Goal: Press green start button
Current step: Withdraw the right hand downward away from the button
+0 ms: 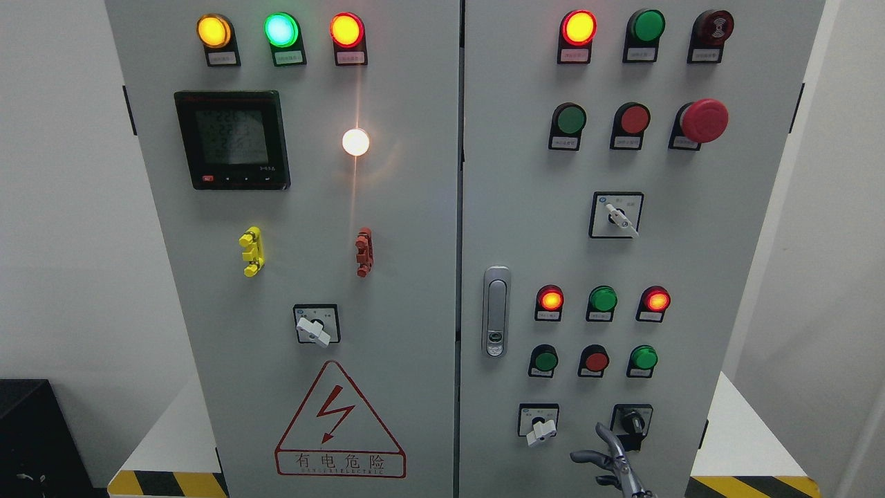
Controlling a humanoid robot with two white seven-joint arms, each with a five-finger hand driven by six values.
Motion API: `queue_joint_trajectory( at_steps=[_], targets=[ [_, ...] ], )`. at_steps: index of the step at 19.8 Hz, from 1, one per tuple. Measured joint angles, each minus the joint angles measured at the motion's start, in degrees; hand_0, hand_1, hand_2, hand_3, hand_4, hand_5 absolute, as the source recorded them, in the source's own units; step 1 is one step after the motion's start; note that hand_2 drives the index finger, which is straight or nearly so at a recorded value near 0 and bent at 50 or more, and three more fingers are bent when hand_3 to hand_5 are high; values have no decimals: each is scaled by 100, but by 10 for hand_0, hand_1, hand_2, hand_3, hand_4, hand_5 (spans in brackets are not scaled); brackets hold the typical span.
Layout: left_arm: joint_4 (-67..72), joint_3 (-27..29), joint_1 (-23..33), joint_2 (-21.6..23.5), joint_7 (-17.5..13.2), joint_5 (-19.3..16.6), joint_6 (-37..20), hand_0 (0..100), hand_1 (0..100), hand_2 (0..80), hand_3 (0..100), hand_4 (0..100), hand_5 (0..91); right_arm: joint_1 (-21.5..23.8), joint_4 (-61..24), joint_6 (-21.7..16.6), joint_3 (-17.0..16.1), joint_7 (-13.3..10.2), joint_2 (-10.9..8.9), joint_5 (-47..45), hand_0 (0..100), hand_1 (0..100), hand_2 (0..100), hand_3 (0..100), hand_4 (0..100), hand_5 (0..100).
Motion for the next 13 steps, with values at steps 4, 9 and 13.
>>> queue_joint_trajectory(
  at_steps=[4, 9, 13],
  targets=[
    [0, 0, 0, 0, 0, 0, 0, 120, 556, 0, 0, 0, 0, 93, -74, 87, 12, 246, -2, -585, 0, 70, 0, 55, 0, 0],
    [0, 0, 0, 0, 0, 0, 0, 120, 556, 0, 0, 0, 0, 146, -140, 128, 45, 422, -4, -1029, 0, 58, 0, 5, 0, 0],
    [0, 0, 0, 0, 0, 0, 0, 120, 556, 0, 0, 0, 0, 158, -177, 134, 76, 444, -6, -1185, 0, 48, 0, 0, 0, 0]
  ],
)
